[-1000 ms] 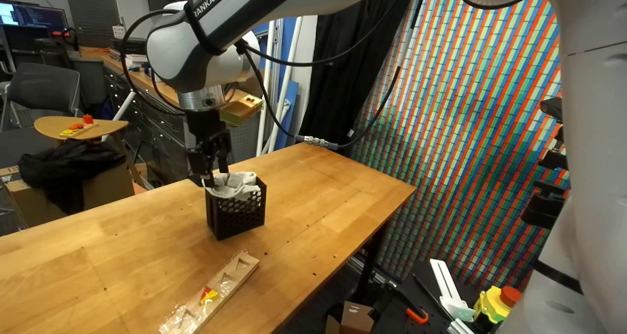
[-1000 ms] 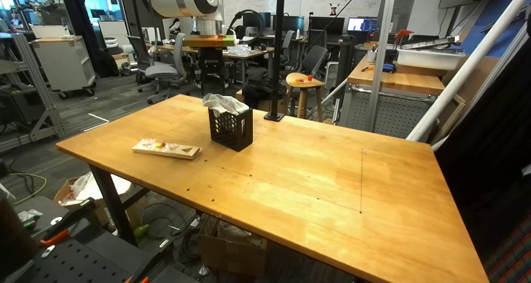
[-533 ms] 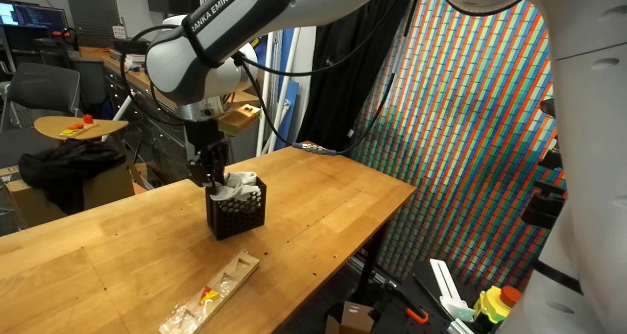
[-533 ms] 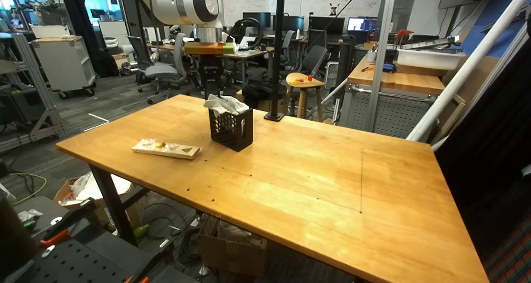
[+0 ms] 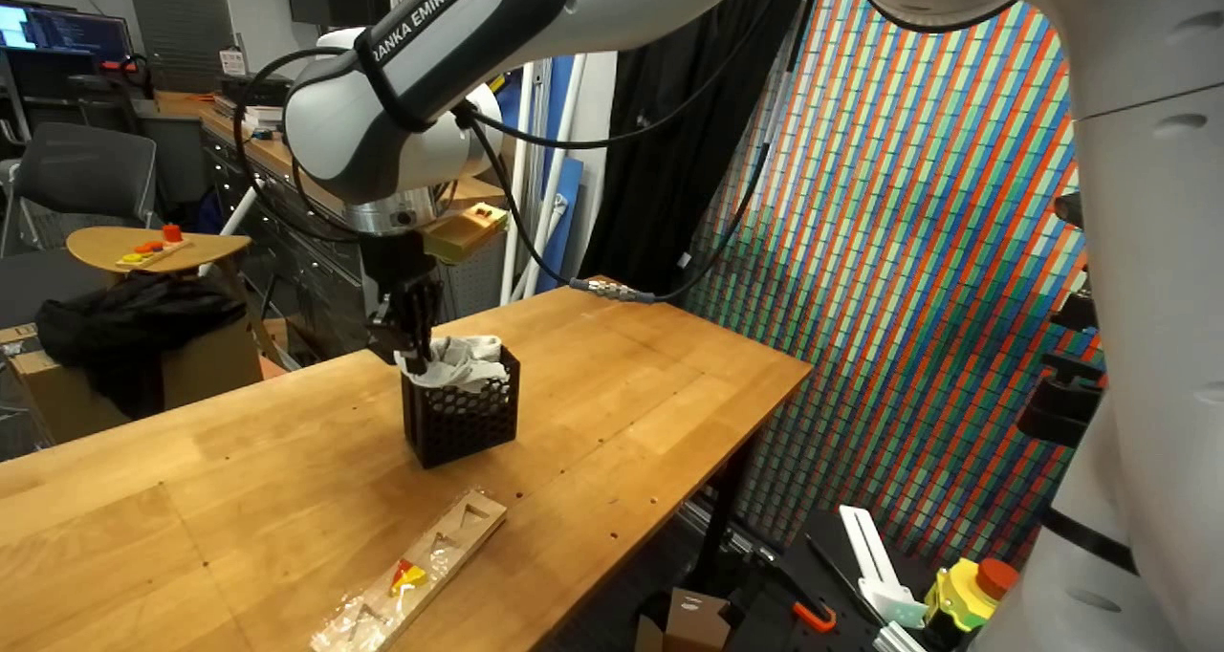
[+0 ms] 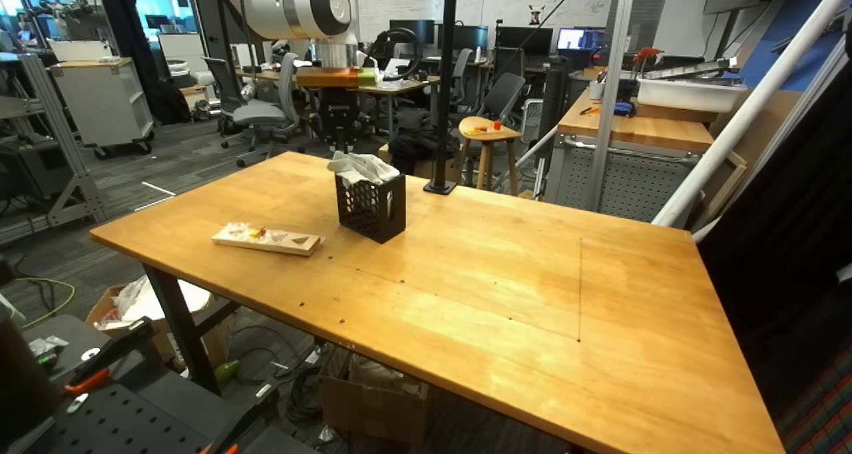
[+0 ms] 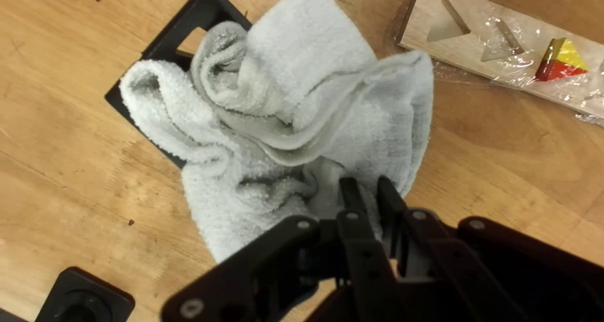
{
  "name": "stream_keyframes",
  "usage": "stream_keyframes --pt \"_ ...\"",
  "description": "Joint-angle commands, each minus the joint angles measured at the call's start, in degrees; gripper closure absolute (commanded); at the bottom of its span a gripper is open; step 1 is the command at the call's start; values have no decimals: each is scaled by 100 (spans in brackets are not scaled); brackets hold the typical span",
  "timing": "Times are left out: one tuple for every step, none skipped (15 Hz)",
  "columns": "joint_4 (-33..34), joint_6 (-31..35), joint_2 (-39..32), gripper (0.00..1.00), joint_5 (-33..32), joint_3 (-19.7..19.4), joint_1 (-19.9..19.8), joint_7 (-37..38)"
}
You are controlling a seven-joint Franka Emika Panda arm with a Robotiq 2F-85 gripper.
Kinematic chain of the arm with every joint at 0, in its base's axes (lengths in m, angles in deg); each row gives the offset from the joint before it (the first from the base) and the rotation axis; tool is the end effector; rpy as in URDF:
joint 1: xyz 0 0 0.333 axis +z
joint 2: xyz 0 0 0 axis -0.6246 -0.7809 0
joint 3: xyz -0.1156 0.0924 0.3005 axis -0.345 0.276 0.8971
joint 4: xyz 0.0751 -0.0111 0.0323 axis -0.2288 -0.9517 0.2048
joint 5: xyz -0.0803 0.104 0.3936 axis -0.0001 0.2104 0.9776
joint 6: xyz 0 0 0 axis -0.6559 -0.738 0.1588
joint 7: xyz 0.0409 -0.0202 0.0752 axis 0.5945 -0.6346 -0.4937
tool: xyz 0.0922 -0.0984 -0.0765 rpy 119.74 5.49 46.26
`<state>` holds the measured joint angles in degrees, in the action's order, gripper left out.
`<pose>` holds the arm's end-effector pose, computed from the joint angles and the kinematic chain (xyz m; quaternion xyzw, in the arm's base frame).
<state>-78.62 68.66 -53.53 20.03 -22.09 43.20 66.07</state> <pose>0.6664 0.1023 0.2540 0.9555 0.2884 -0.0539 0.0294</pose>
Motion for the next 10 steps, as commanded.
stream_keyframes --pt "4 7 103 94 -30 17 -62 -66" --pt "-22 6 133 94 -44 6 -70 -68" --pt "-51 -3 173 94 -59 -10 -79 -60" --pt "-77 -3 211 94 -64 -27 -94 -49" --pt "-84 -4 231 95 -62 -39 -111 -46" --pt "-81 -11 246 94 -60 -53 -131 -44" --pt "-71 -11 247 95 -52 -61 -155 -46" --pt "-58 -7 241 95 -45 -69 -179 -48" --pt "-44 -7 231 94 -33 -78 -204 -42" --pt "-32 -7 217 95 -25 -84 -227 -35"
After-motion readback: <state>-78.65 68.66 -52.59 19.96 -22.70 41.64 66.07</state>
